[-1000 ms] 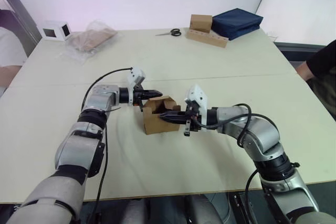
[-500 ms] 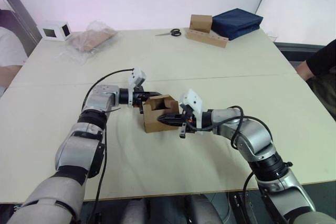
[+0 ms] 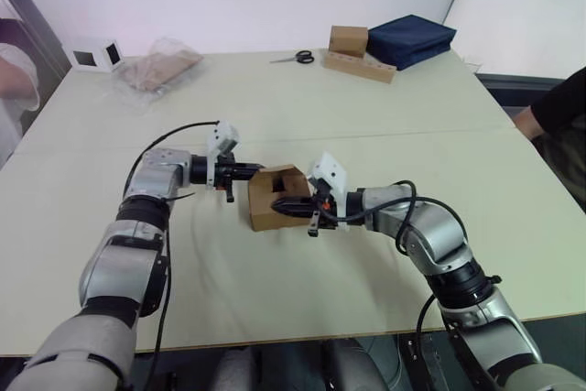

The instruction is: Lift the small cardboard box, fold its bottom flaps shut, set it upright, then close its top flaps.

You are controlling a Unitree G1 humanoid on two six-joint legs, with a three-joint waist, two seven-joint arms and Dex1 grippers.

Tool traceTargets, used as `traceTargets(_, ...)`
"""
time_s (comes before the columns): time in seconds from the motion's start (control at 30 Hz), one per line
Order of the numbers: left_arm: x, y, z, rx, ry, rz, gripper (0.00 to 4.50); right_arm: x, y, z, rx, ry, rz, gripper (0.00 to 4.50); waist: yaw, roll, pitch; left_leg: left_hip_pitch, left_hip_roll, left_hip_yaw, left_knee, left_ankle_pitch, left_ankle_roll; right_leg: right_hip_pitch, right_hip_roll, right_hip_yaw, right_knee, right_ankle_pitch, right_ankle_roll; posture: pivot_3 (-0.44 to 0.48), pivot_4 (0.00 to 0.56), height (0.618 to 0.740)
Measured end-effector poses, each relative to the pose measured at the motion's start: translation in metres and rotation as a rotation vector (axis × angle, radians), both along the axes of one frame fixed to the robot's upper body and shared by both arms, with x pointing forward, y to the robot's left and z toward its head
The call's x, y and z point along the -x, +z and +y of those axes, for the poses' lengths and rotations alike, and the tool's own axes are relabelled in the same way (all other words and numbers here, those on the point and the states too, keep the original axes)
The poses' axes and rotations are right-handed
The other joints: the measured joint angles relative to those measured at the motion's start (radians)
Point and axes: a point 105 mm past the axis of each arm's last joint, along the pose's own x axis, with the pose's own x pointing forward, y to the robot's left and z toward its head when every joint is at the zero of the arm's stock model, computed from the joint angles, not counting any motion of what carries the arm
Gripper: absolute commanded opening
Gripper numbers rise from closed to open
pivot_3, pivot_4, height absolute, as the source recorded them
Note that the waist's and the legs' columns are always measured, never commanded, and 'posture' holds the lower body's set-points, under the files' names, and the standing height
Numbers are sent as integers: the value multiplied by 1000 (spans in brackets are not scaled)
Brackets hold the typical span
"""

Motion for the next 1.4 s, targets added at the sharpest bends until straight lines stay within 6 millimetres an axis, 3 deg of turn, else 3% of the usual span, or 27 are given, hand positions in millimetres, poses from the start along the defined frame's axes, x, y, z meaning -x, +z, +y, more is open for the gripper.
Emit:
traceTargets(0.33,4,15,-7,48,-22,-33,77,0,0,0,1,-1,2,0,0,0,0,0,0,0,0,0,0,0,0,0,0,0,0,0,150,740)
traceTargets(0.57,3,14,-5,45,-1,-35,77,-1,0,0,1,-1,4,0,-1,0,0,0,0,0,0,0,0,0,0,0,0,0,0,0,150,740)
traceTargets(0.8,10,36,30,68,77,-78,77,-1,0,1,1,0,2,0,-4,0,0,0,0,-1,0,0,0,0,0,0,0,0,0,0,150,740)
traceTargets(0.93,32,40,39,94,69,-51,77,-3,2,1,2,-10,-3,0,-1,0,0,0,0,-1,0,0,0,0,0,0,0,0,0,0,150,740)
traceTargets(1.17,73,37,26,122,-25,39,77,-5,2,0,4,-20,-5,0,1,0,0,0,0,-1,0,0,0,0,0,0,1,0,0,0,150,740)
traceTargets(1.4,75,13,3,126,1,71,77,-6,2,-3,6,-35,-7,0,2,0,0,1,0,-1,0,0,-1,1,0,0,0,0,0,0,150,740)
